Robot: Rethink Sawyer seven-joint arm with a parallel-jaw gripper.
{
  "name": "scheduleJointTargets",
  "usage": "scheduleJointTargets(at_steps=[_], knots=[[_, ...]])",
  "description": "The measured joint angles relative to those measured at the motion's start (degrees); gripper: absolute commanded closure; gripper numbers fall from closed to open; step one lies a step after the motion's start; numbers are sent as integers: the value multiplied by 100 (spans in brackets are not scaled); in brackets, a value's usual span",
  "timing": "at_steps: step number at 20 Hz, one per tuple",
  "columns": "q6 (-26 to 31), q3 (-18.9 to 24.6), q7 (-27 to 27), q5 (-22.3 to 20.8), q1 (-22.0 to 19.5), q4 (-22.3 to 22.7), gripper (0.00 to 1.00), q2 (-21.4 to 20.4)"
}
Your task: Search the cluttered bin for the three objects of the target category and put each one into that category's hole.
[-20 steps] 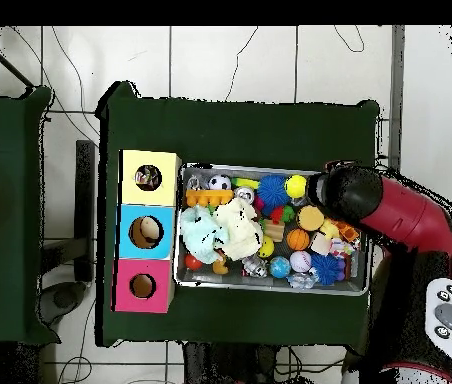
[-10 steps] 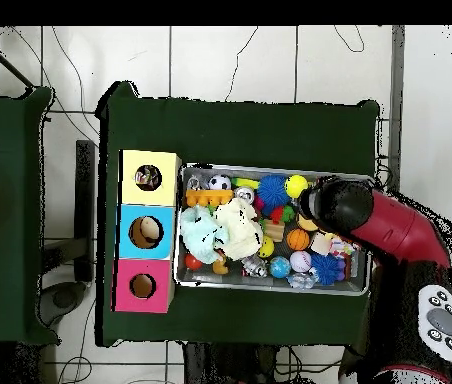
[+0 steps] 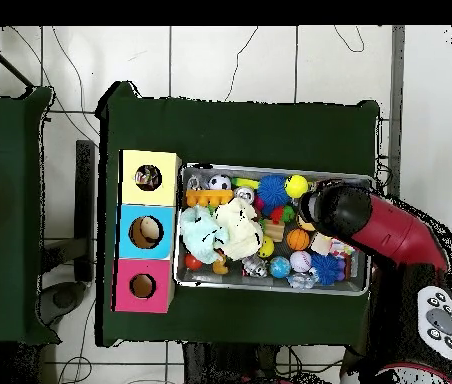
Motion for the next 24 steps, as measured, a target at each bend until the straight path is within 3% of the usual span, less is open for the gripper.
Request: scheduleJointTargets(at_steps=[24], knots=[[-85, 0, 0, -31, -12, 1, 0, 4]])
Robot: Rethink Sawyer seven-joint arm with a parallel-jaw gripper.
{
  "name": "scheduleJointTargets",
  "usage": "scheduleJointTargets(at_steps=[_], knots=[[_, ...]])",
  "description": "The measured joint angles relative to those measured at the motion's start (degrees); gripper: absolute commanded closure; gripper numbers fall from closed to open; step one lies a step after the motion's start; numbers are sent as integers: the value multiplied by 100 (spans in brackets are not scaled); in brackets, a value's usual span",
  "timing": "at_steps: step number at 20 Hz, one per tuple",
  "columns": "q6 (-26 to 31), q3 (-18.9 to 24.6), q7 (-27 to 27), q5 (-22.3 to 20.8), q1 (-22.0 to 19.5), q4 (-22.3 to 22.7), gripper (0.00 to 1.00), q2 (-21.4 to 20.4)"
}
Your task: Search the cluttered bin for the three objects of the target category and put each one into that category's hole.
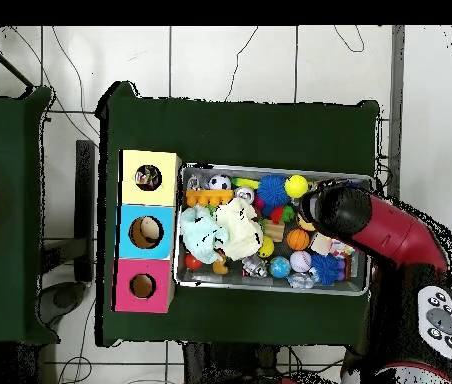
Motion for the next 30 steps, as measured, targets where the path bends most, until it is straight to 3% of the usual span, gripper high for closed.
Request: scheduleJointTargets(at_steps=[10, 19, 30], knots=[[-1, -1, 0, -239, -19, 67, 0, -211], [-1, -2, 0, -427, -274, 585, 0, -454], [-280, -2, 0, -715, -641, 1166, 0, -434]])
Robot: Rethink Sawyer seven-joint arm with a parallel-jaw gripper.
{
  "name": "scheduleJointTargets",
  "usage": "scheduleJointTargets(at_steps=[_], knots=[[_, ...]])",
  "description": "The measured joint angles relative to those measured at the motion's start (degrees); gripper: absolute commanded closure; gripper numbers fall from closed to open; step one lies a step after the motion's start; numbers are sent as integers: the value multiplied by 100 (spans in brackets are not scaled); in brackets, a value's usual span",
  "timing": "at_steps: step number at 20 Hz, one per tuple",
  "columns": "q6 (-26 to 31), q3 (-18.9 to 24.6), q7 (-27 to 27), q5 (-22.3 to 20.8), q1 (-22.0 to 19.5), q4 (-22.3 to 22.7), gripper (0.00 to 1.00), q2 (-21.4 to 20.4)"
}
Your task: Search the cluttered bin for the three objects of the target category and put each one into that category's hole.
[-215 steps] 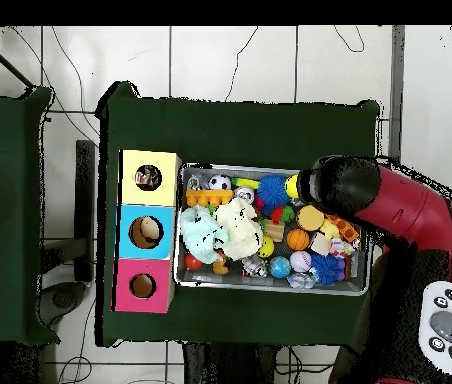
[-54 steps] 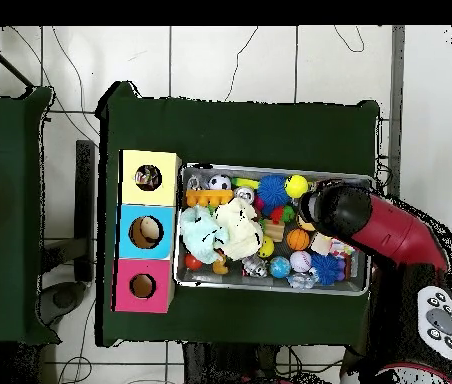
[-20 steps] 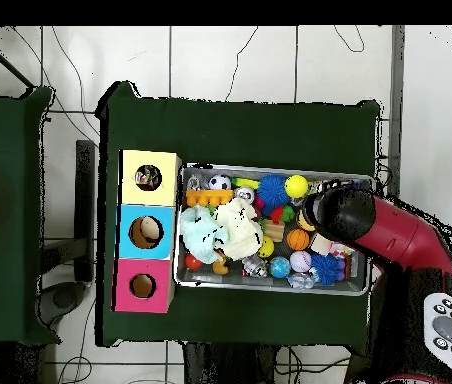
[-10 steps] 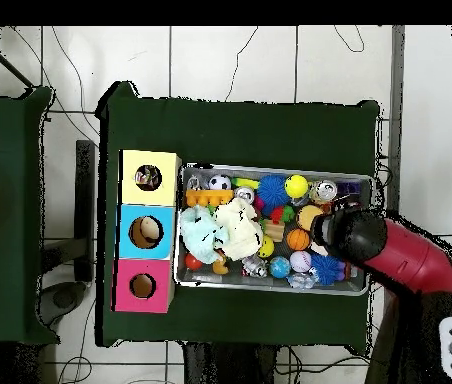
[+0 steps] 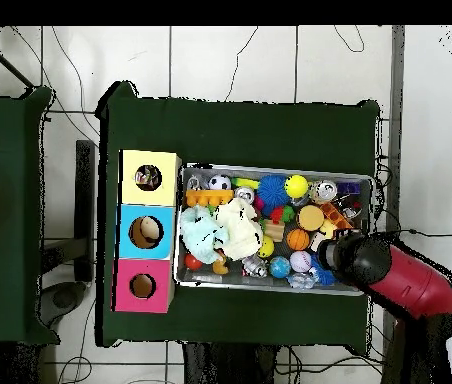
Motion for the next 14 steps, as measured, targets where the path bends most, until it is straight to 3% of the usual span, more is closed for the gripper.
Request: scheduleJointTargets(at_steps=[14], knots=[[-388, 2, 0, -5, -95, 231, 0, 252]])
